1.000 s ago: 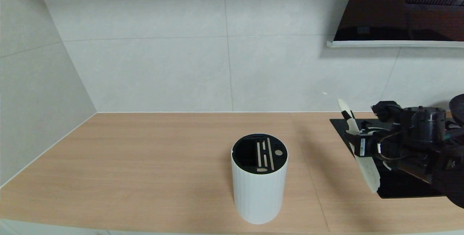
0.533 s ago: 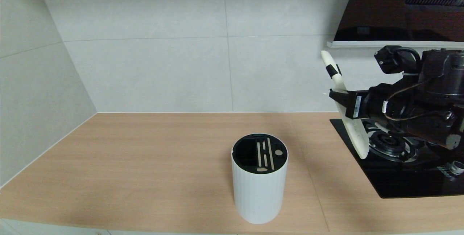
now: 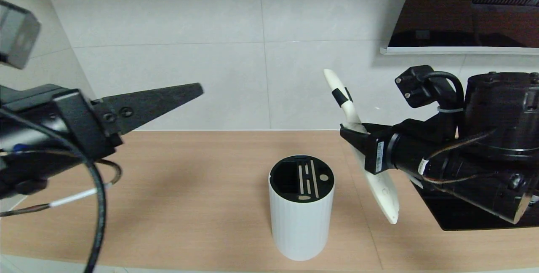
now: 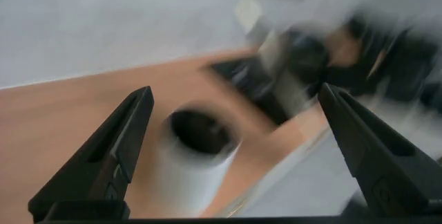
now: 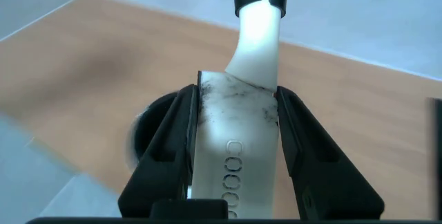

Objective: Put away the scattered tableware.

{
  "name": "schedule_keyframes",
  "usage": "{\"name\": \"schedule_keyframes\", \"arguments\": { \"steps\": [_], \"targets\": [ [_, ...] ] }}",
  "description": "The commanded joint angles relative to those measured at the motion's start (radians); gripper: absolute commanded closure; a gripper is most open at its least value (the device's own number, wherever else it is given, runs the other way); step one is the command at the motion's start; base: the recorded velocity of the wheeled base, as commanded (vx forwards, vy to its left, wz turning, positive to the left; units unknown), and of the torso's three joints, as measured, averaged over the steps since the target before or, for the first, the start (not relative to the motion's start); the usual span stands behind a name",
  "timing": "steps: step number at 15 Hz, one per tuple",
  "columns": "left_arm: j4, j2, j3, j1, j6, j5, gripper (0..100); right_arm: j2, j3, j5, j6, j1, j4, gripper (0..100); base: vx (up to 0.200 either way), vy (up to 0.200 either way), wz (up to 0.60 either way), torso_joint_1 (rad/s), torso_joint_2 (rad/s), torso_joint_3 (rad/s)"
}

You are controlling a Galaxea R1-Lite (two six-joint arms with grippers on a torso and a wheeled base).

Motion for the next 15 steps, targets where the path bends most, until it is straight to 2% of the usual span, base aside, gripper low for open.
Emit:
{"name": "schedule_keyframes", "arguments": {
  "steps": [1, 3, 4, 6, 8, 11, 15],
  "targets": [
    [-0.098, 0.171, 0.031, -0.089, -0.093, 0.017, 0, 0.001, 0.01, -0.001, 0.017, 0.048, -0.002, 100, 0.0, 0.0, 0.0, 0.0, 0.0, 0.0],
    [-0.167, 0.192, 0.037, -0.095, -0.204, 0.002, 0, -0.002, 0.004, -0.002, 0.056, 0.094, -0.004, 100, 0.0, 0.0, 0.0, 0.0, 0.0, 0.0],
    [-0.182, 0.209, 0.034, -0.098, -0.233, -0.009, 0, -0.003, 0.002, -0.005, 0.059, 0.111, -0.005, 100, 0.0, 0.0, 0.0, 0.0, 0.0, 0.0],
    [-0.238, 0.258, 0.031, -0.138, -0.277, -0.016, 0, 0.003, 0.004, -0.011, 0.072, 0.153, -0.047, 100, 0.0, 0.0, 0.0, 0.0, 0.0, 0.0],
    [-0.307, 0.33, 0.016, -0.188, -0.285, 0.004, 0, 0.012, 0.004, -0.021, 0.079, 0.188, -0.062, 100, 0.0, 0.0, 0.0, 0.0, 0.0, 0.0],
    [-0.369, 0.417, 0.003, -0.228, -0.282, 0.097, 0, 0.036, 0.008, -0.025, 0.08, 0.222, -0.062, 100, 0.0, 0.0, 0.0, 0.0, 0.0, 0.0],
    [-0.392, 0.46, 0.002, -0.239, -0.281, 0.108, 0, 0.07, 0.019, -0.025, 0.082, 0.246, -0.096, 100, 0.0, 0.0, 0.0, 0.0, 0.0, 0.0]
  ]
}}
